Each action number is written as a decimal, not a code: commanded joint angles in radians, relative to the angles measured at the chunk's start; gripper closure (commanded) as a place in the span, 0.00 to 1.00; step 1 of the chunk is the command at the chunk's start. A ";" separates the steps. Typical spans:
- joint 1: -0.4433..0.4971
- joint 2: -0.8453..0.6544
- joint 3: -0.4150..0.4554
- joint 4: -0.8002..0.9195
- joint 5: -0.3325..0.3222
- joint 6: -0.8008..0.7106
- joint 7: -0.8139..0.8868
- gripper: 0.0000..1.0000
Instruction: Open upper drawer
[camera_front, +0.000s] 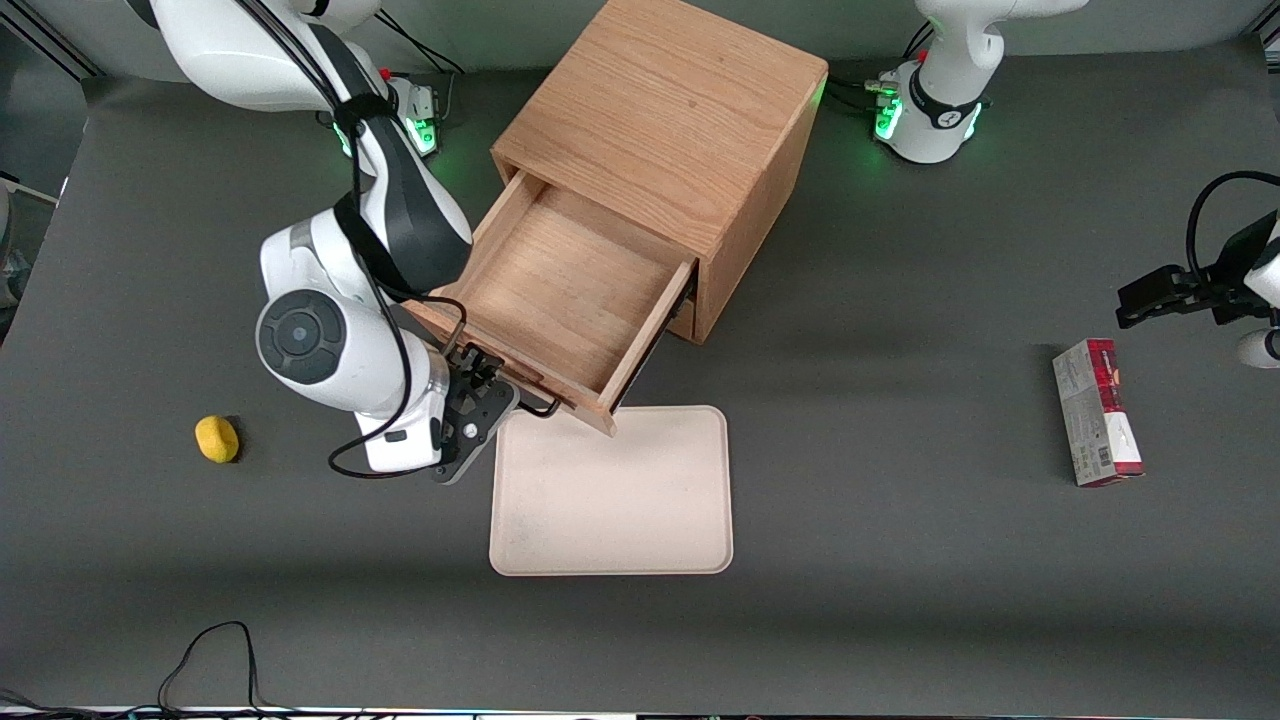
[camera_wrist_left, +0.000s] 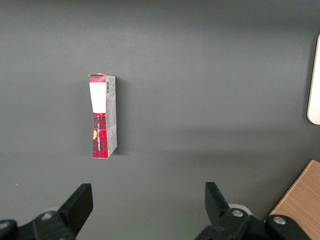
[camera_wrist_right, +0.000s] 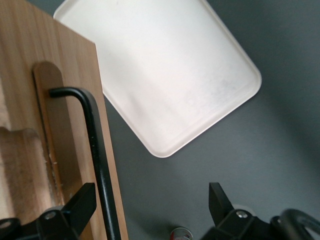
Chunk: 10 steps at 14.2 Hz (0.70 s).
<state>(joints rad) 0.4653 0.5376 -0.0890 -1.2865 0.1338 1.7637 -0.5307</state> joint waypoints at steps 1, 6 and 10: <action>0.000 -0.002 -0.020 0.099 0.007 -0.090 0.040 0.00; 0.000 -0.120 -0.020 0.154 -0.031 -0.202 0.269 0.00; -0.007 -0.208 -0.027 0.127 -0.138 -0.331 0.460 0.00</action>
<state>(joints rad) 0.4634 0.3748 -0.1120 -1.1260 0.0430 1.4766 -0.1835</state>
